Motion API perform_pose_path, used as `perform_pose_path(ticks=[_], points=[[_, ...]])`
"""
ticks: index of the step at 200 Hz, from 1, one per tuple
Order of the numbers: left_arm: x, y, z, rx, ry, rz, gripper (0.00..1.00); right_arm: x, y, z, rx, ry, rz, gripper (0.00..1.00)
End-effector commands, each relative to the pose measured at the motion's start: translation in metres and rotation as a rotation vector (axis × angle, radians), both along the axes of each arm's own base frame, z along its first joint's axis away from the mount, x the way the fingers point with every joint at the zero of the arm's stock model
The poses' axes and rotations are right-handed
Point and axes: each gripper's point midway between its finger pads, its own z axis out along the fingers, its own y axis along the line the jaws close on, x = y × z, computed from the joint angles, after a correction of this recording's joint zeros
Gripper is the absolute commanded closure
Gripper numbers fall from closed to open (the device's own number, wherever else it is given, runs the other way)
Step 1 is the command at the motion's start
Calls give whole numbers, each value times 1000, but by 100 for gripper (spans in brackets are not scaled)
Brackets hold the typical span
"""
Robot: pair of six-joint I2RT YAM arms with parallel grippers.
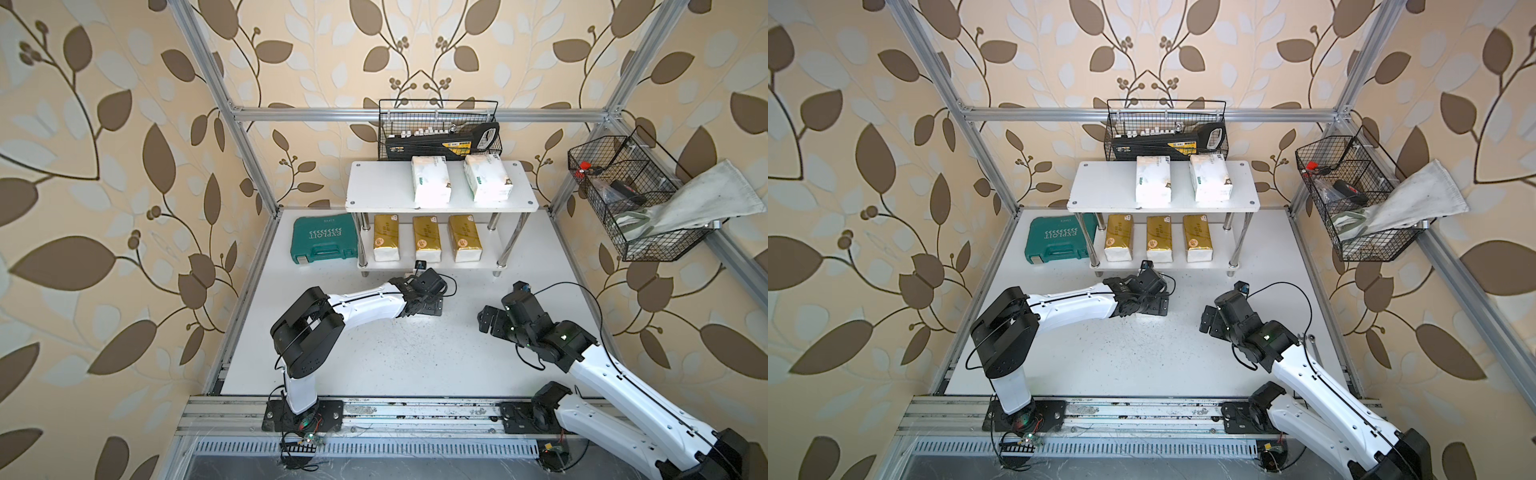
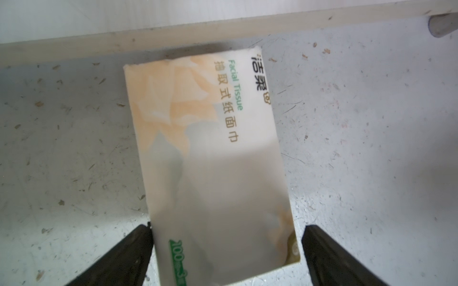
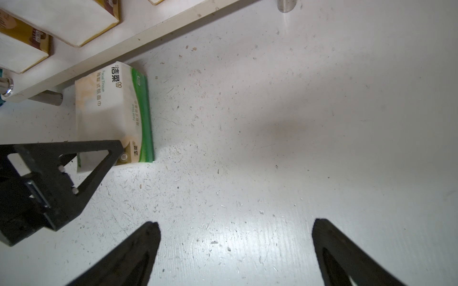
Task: Place the tissue boxes on the shelf by color
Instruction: Pick up the box of tissues from the center of the board.
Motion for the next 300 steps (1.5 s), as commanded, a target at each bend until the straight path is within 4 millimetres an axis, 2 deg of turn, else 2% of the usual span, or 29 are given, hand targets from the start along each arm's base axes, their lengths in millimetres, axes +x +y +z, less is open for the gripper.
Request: perform_pose_path(ticks=[1,62,136,177,208,239,255,300], points=[[5,3,3,32,-16,53,1,2,2,2,10,-5,4,1],[8,-2,-14,44,15,84,1,2,1,2,11,-9,3,1],[6,5,-37,90,44,119,1,2,1,2,12,-8,4,1],[6,5,-42,95,48,115,1,1,2,2,11,-7,7,1],[4,5,-43,106,59,98,13,1,1,3,9,-7,9,1],[1,8,-37,97,53,95,21,1,1,3,9,-5,10,1],[-1,12,-29,102,49,99,22,0,1,2,8,-5,12,1],[-21,25,14,130,-14,86,22,0,1,2,6,-4,13,1]])
